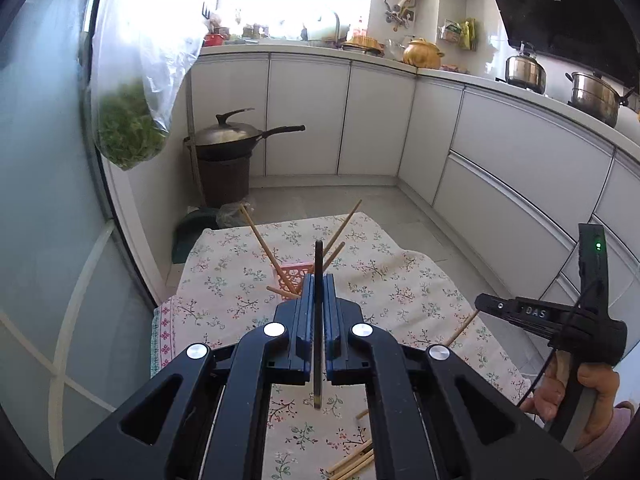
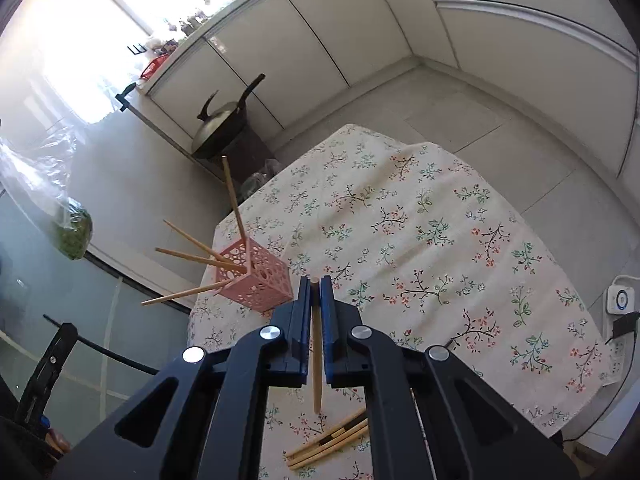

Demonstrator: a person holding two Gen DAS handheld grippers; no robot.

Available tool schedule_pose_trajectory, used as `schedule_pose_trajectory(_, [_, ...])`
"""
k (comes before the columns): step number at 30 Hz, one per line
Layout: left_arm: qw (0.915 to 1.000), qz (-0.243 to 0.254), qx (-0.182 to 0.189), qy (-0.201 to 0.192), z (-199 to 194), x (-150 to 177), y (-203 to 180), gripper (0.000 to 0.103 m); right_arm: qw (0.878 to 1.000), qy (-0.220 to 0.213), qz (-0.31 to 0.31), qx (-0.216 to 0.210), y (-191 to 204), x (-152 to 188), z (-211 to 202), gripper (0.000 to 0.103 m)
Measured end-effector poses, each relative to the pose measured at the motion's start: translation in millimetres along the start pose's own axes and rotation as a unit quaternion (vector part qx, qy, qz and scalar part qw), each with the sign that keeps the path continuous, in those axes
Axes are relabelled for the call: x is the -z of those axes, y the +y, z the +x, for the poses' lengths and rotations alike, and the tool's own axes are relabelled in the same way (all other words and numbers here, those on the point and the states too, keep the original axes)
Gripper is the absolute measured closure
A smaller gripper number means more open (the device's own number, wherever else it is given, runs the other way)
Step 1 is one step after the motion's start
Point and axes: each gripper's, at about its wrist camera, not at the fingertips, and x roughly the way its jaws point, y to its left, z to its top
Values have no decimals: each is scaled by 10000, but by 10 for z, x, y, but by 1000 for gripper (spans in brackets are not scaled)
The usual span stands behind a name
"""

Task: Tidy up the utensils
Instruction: 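Lower the dark-tipped chopstick into the pink holder and open the left gripper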

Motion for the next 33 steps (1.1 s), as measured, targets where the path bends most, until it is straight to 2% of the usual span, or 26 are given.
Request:
schedule_pose_trajectory(10, [9990,-332,-48,-293,-191,-97,172,99,9996,-246,-108,-120,146,-134,-491,98])
schedule_pose_trajectory(21, [9968,-506,26,-622,-231,-385,212,99,9984,-463,-264,-209,371,-361,-765,98])
schedule_pose_trajectory(23, [9968,-584,3,-538,-194,-388,266,98,9980,-517,-311,-196,391,-378,-800,98])
schedule_pose_trajectory(25, [9976,-697,-28,-10,-7,-320,352,98,9981,-498,-306,-206,388,-375,-803,98])
schedule_pose_trajectory(26, [9962,-744,-23,445,155,-229,404,93,9981,-476,-305,-228,383,-367,-797,98])
schedule_pose_trajectory(27, [9919,-682,12,1073,373,-88,430,86,9981,-457,-323,-248,377,-350,-784,98])
schedule_pose_trajectory(28, [9843,-628,13,1648,590,75,434,74,9981,-450,-336,-253,372,-332,-764,98])
schedule_pose_trajectory(29, [9745,-588,-17,2165,809,264,428,74,9981,-439,-341,-264,359,-311,-741,98])
schedule_pose_trajectory(30, [9663,-501,-30,2523,993,412,409,74,9982,-411,-333,-289,340,-282,-706,98])
schedule_pose_trajectory(31, [9542,-335,-60,2972,1221,586,366,74,9983,-378,-325,-299,327,-262,-675,98])
schedule_pose_trajectory(33, [9318,-77,-207,3622,1619,893,292,74,9987,-265,-296,-323,290,-229,-605,98])
